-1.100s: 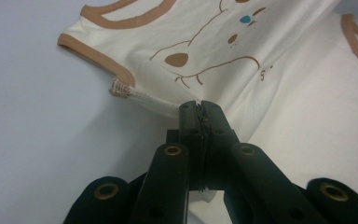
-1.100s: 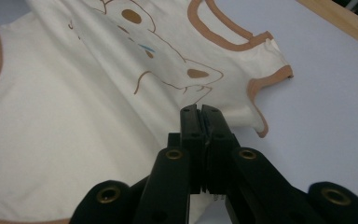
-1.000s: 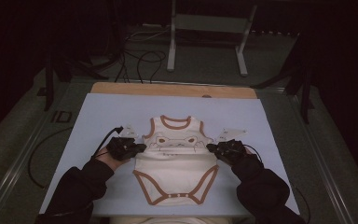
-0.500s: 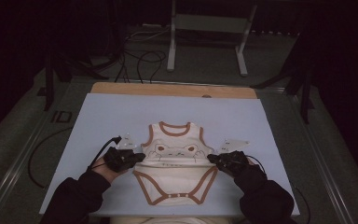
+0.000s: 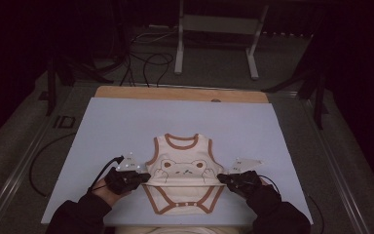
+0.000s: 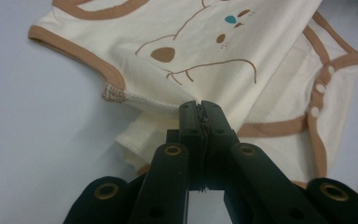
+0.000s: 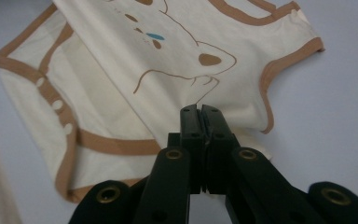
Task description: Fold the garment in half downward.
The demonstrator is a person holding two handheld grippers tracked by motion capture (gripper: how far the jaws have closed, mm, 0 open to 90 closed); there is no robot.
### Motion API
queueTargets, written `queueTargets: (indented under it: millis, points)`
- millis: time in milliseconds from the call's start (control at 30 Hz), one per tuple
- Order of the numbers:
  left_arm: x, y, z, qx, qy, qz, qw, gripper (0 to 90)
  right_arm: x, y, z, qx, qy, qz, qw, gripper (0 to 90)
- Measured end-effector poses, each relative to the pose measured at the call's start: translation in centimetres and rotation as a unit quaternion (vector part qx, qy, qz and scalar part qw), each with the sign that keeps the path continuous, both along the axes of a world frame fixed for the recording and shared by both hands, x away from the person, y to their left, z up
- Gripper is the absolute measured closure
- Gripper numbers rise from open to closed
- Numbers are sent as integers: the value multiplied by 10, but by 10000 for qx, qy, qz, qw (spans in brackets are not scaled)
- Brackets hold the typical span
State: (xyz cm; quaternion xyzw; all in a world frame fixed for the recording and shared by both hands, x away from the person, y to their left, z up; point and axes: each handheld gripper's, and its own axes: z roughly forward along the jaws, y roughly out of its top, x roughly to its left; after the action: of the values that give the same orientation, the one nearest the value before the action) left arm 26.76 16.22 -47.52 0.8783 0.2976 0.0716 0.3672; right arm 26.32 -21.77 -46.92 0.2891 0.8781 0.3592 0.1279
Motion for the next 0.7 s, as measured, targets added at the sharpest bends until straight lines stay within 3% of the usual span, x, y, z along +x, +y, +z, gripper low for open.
queueTargets:
  millis: [400, 700]
  points:
    - [-13, 3, -7, -171, 122, -135, 9997, 895, -15, -3, -14, 54, 210, 16, 9998, 890]
    - [-19, 3, -14, -140, 245, -180, 9994, 895, -25, -4, -23, 19, 322, 31, 9995, 888]
